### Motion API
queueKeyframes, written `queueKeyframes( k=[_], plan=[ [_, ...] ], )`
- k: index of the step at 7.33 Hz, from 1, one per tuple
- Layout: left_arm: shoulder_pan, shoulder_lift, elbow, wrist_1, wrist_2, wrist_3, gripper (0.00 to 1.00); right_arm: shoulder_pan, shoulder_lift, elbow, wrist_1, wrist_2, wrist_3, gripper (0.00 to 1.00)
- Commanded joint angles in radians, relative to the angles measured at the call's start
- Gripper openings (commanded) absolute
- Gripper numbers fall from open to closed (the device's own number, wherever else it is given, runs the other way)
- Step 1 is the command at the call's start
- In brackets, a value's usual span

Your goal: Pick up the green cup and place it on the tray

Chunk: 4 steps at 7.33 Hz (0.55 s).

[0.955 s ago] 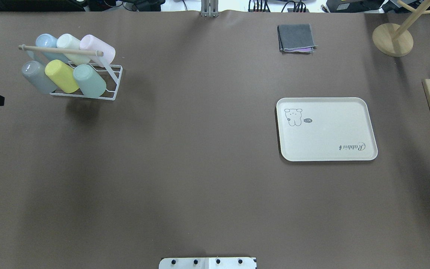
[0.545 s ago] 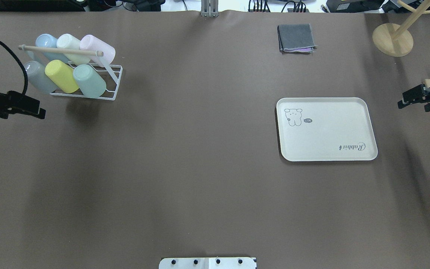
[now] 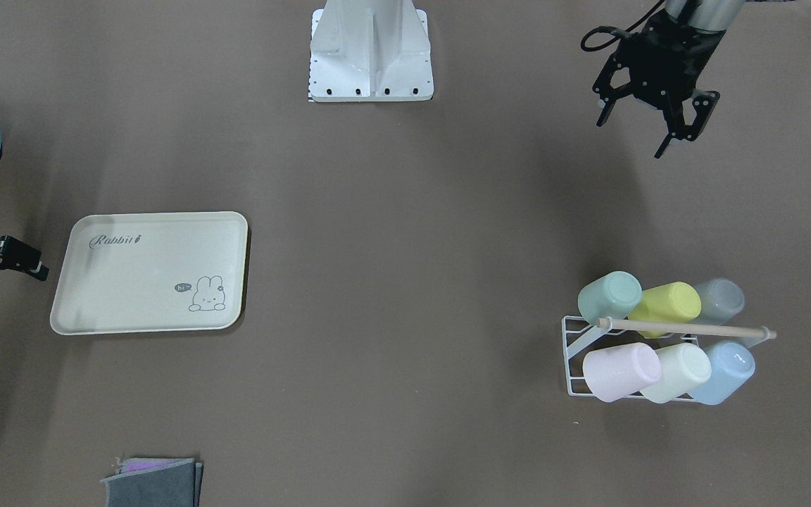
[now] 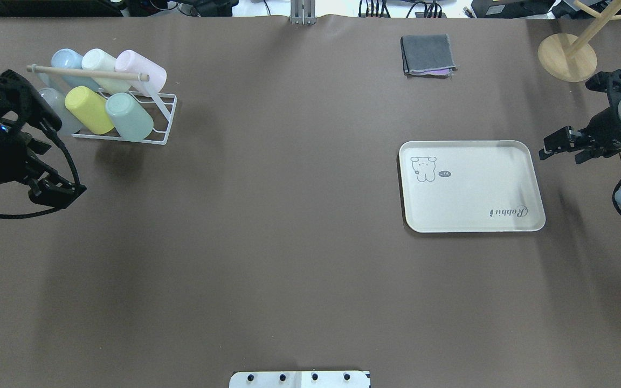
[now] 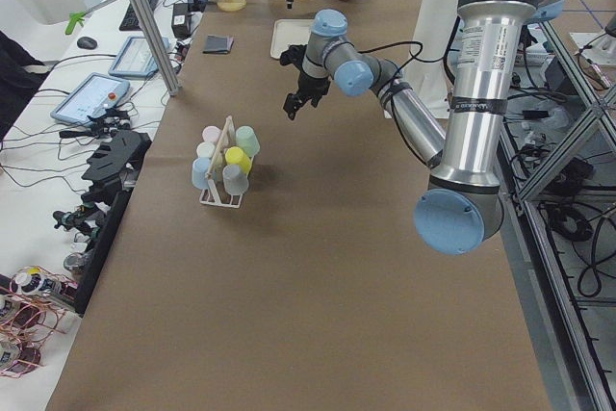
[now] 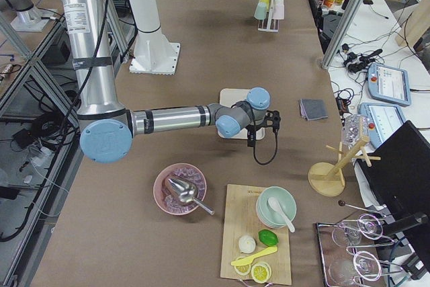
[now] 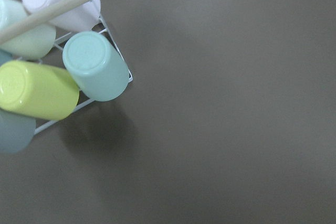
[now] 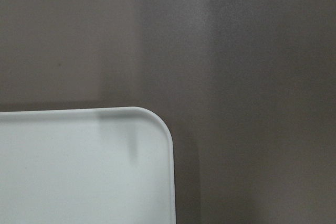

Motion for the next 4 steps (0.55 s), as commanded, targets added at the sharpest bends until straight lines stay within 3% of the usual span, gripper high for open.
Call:
queueKeyframes(
  k=[1, 2, 4],
  plan=[
    [0.144, -0.001, 0.003, 0.024, 0.327, 0.300, 0.98, -0.019, 0.002, -0.093, 0.141, -0.003, 0.015, 0.94],
    [0.205, -0.001, 0.005, 0.028, 0.479, 0.409, 0.98, -0.030, 0.003, -0.094, 0.153, -0.005, 0.035, 0.91],
    [0.277, -0.013, 0.022, 0.061, 0.713, 0.669, 0.98, -0.041, 0.025, -0.092, 0.153, -0.001, 0.086, 0.72]
  ],
)
